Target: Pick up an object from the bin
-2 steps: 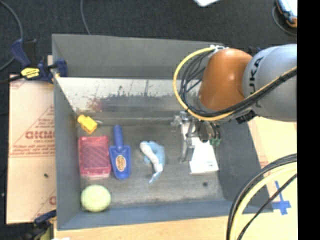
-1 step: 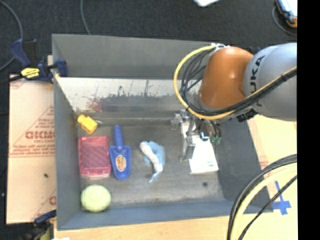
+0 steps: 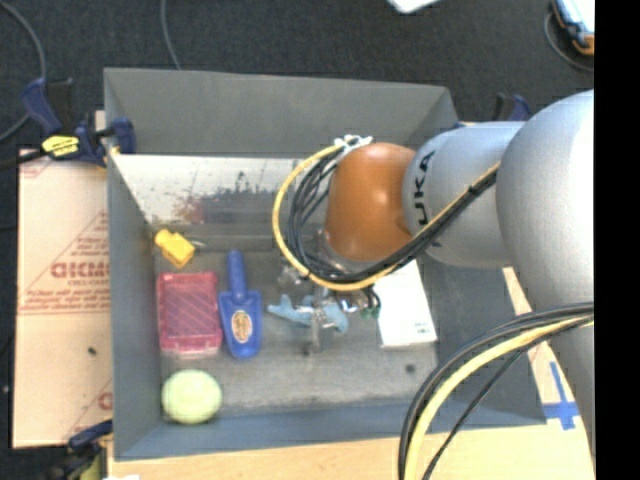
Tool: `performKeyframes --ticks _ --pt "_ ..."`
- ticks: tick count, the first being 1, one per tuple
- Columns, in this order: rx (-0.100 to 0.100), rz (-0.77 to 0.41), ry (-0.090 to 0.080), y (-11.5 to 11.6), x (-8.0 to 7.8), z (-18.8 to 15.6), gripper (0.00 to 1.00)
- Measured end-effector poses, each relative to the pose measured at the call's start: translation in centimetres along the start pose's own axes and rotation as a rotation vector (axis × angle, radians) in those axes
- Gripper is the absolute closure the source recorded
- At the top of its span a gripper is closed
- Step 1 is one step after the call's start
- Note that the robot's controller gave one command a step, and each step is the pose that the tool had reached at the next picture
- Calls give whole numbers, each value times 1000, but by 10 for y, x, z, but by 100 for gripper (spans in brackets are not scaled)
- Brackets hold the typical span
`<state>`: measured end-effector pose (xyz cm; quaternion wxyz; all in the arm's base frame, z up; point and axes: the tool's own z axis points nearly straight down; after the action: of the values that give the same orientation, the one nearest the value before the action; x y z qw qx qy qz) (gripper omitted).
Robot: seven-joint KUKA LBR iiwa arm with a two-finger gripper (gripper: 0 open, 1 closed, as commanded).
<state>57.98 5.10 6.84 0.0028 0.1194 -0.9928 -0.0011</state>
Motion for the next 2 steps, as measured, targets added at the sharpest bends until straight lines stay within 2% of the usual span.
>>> performKeyframes --ticks 1,2 --pt "4 50 -11 -3 11 -32 0" --pt "1 2 -6 -1 -1 -1 0"
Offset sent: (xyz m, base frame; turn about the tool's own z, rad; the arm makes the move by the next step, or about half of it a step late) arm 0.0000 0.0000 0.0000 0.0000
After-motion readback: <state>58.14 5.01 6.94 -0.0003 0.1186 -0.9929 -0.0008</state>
